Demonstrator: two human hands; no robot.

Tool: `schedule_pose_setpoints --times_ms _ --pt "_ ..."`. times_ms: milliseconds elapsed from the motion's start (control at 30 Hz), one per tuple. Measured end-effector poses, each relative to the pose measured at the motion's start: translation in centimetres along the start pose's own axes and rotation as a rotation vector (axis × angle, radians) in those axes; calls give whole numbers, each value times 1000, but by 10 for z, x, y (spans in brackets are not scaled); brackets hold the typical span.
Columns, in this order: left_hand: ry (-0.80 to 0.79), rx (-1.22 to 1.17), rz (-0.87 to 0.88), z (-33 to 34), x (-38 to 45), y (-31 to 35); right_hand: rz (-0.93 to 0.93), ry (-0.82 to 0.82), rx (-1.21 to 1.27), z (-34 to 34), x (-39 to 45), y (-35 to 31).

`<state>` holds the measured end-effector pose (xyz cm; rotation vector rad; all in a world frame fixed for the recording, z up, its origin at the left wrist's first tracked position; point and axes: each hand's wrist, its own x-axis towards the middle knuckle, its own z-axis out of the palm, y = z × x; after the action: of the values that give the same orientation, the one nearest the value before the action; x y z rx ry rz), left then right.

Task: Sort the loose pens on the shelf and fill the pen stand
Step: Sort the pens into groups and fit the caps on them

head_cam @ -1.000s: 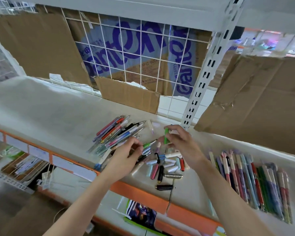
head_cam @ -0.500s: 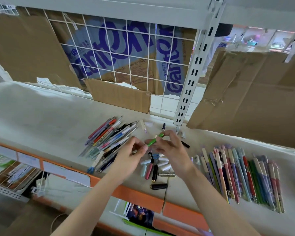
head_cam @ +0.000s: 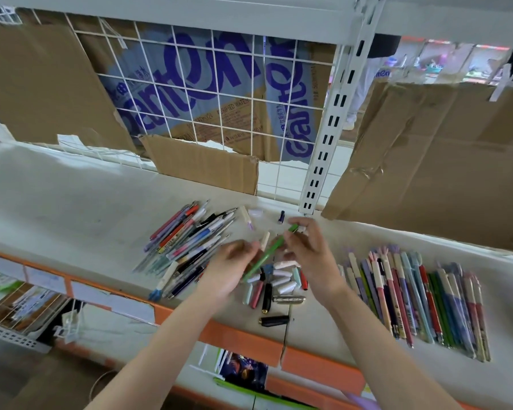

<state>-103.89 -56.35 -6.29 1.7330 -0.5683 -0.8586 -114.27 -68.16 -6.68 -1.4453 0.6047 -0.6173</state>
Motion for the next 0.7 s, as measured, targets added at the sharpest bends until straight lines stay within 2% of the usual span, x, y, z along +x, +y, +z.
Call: schedule_pose_setpoints --times_ms 100,167,233,333,467,567,700 --pt "200 687 279 -31 13 -9 -45 112 -305 -29 5 -5" --pt "337 926 324 -54 22 -22 -46 157 -557 -52 4 -1" --pt "396 1060 302 -66 25 -31 -20 151 -738 -68 -3 5" --pt "391 1140 251 -69 27 -37 44 105 -875 -76 -14 20" --pt "400 1191 280 -69 31 -36 28 72 -1025 -77 -18 27" --pt "467 1181 422 -68 32 -31 58 66 -1122 -81 -15 23" --pt "498 1017 687 -59 23 -8 52 24 -1179 -84 -12 23"
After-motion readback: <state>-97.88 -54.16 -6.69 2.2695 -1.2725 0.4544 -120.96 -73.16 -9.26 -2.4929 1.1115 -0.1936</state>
